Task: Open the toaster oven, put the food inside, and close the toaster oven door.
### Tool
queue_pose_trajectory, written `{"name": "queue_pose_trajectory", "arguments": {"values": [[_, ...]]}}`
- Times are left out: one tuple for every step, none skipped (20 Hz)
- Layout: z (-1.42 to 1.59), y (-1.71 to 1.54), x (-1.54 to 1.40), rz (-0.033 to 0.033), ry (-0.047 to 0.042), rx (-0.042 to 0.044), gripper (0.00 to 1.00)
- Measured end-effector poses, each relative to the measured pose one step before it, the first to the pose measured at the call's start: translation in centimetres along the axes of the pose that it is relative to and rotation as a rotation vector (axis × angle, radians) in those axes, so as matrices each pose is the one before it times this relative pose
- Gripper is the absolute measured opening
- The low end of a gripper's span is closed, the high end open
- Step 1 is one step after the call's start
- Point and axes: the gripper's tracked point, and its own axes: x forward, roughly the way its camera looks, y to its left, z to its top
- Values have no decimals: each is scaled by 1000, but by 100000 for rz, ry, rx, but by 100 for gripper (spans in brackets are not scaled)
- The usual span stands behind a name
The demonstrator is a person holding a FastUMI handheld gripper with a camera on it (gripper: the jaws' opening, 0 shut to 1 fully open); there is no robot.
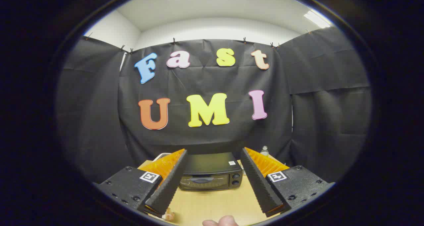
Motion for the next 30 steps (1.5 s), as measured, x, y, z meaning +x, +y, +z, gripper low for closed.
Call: {"name": "queue_pose_trajectory", "arguments": {"values": [[-246, 72, 89, 348, 649, -101, 100], [82, 97, -130, 438, 54, -190, 100], [269, 1, -121, 475, -705, -94, 100], [90, 47, 44, 639, -343, -416, 100], [-198, -38, 95, 371, 109, -256, 100], [-69, 111, 107, 478, 201, 144, 100], [-154, 107, 54, 337, 712, 439, 100], [-103, 22, 15, 336, 438, 634, 100], [-36, -22, 47, -26, 353, 584, 100], [-154, -39, -37, -6, 392, 324, 100], [-48, -111, 30, -213, -1, 308, 100], [-7, -144, 3, -176, -67, 105, 100], [124, -121, -62, -189, -155, -19, 100], [-62, -141, -4, -192, 119, -331, 100], [84, -122, -12, -185, -186, -231, 100], [-1, -155, 18, -188, 73, -387, 100], [-86, -192, 44, -170, 442, -255, 100], [-136, -92, 18, -6, 281, 13, 100], [-73, -32, 107, 47, 423, 94, 100], [-173, -49, 29, 144, 418, 50, 100], [-18, -40, 51, 34, 241, 150, 100], [-32, -9, 82, 111, 326, 14, 100], [-102, -8, 53, 142, 215, 18, 100], [-131, -30, 142, 121, 312, 49, 100], [-89, -52, 96, 27, 358, 56, 100], [-188, -71, 90, -14, 310, 115, 100], [-145, -100, 183, 83, 426, 43, 100], [-303, -8, 221, 150, 734, -133, 100], [-201, -68, 276, 196, 663, -261, 100], [-319, -76, 311, 247, 714, -268, 100]]}}
